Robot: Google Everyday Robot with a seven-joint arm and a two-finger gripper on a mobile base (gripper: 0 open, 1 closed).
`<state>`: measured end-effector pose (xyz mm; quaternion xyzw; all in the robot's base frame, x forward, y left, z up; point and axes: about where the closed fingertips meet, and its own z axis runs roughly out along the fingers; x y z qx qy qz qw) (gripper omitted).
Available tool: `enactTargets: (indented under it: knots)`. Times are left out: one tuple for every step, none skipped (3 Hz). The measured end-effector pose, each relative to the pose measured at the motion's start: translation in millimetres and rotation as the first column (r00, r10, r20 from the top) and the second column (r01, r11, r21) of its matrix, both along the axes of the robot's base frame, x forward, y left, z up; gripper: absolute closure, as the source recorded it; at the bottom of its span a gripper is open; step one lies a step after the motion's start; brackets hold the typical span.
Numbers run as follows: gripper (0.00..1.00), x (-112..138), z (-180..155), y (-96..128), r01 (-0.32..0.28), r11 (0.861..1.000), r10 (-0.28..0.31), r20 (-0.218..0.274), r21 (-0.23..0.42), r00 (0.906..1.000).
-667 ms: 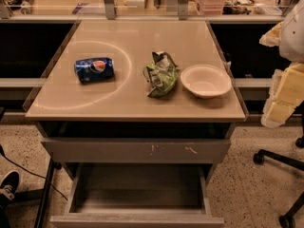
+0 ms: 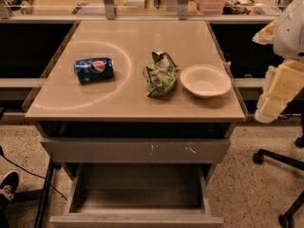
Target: Place green jalapeno chip bag into middle drawer
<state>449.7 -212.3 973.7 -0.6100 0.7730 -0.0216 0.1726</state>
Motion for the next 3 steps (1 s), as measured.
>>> enactTargets:
  knots:
    - [0.0,38.6,-13.3,12.1,-0.038,0.998,0.037,0.023,0.043,0.999]
    - [0.0,88.7,-29.6,24.0,-0.054,0.996,0.05,0.052,0.065,0.9974]
    - [0.0,134.0,-39.3,41.6,-0.068,0.994,0.063,0.06,0.081,0.9962]
